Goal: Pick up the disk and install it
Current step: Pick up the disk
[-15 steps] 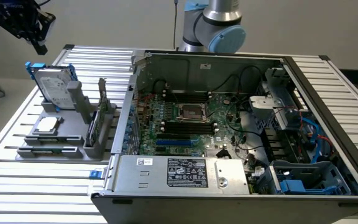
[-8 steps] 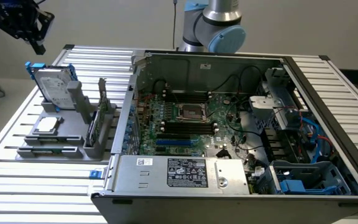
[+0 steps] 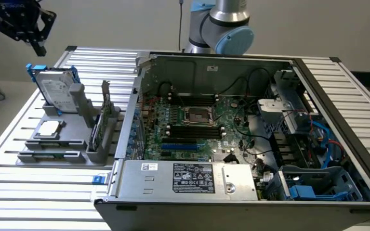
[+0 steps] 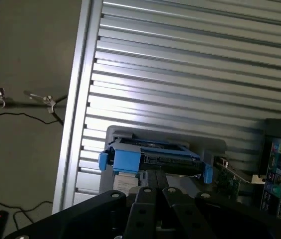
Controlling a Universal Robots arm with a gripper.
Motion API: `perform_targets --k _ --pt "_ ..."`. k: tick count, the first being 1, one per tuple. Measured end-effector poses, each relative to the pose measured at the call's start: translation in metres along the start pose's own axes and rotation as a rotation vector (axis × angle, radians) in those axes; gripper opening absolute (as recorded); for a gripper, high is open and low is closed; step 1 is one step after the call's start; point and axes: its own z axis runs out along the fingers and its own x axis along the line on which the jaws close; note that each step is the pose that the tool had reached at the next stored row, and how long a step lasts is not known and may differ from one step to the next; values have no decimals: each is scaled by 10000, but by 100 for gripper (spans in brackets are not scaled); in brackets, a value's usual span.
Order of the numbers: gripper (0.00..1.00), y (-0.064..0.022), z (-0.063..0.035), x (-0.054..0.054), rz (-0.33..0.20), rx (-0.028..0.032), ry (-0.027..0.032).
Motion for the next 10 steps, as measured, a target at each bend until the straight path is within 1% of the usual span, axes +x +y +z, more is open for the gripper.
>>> perform_targets --k 10 --pt "11 0 3 0 -1819 -36 81"
